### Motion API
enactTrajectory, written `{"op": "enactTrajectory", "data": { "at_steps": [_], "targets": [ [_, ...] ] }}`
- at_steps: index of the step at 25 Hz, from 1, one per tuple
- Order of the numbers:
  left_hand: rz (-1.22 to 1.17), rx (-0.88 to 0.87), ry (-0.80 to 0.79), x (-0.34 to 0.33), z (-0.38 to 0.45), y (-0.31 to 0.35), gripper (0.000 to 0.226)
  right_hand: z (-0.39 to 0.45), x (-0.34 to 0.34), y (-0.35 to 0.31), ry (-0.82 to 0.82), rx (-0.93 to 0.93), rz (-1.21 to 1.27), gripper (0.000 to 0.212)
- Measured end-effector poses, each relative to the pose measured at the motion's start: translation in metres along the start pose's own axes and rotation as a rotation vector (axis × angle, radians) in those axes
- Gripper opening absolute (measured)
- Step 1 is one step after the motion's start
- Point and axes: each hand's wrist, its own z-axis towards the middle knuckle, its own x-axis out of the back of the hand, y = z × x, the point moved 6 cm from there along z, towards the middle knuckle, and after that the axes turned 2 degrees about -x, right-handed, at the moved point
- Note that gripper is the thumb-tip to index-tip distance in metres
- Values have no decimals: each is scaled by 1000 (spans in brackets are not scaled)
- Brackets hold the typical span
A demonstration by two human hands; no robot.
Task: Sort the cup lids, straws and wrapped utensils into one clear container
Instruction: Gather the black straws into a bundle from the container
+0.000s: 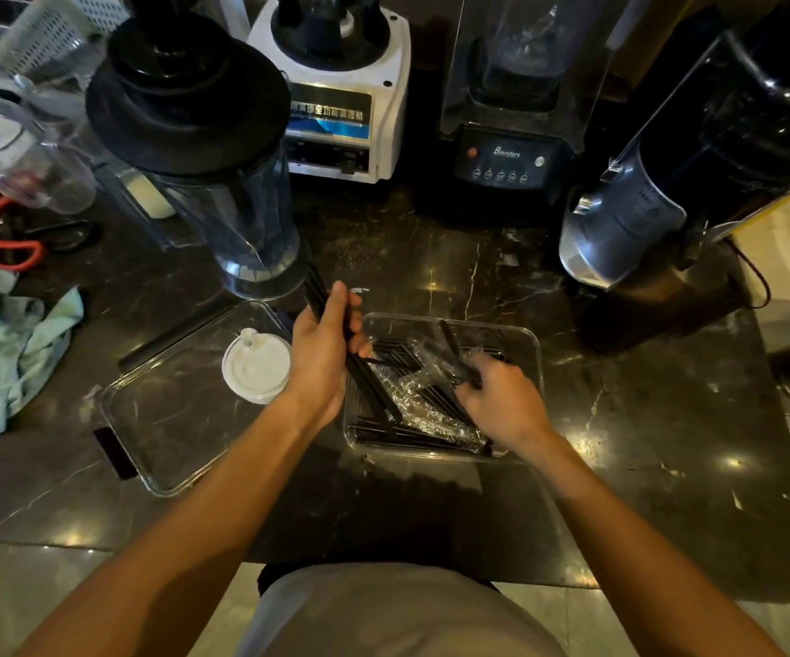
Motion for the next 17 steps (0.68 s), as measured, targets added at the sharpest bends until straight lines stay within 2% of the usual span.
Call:
{"op": "enactTrajectory", "data": {
  "at_steps": [4,8,11,12,13,15,17],
  "targets": [
    [17,44,-8,-7,1,-5,29,-4,21,13,-32,19,-18,13],
    [39,70,-45,-11,0,-9,28,-9,-3,-4,-224,106,55,16],
    [60,72,-60,-11,1,-9,27,-12,-31,-18,-408,119,221,43],
    [65,73,-64,-10,2,-9,27,-9,-31,-15,-379,77,292,46],
    [71,76,-69,-10,3,-9,27,-5,-25,-8,-282,30,309,39],
    [79,77,-82,-12,3,-10,27,2,-4,11,9,-81,67,21],
    [95,80,-99,-15,2,-12,26,3,-1,25,79,-210,-105,19]
  ]
}}
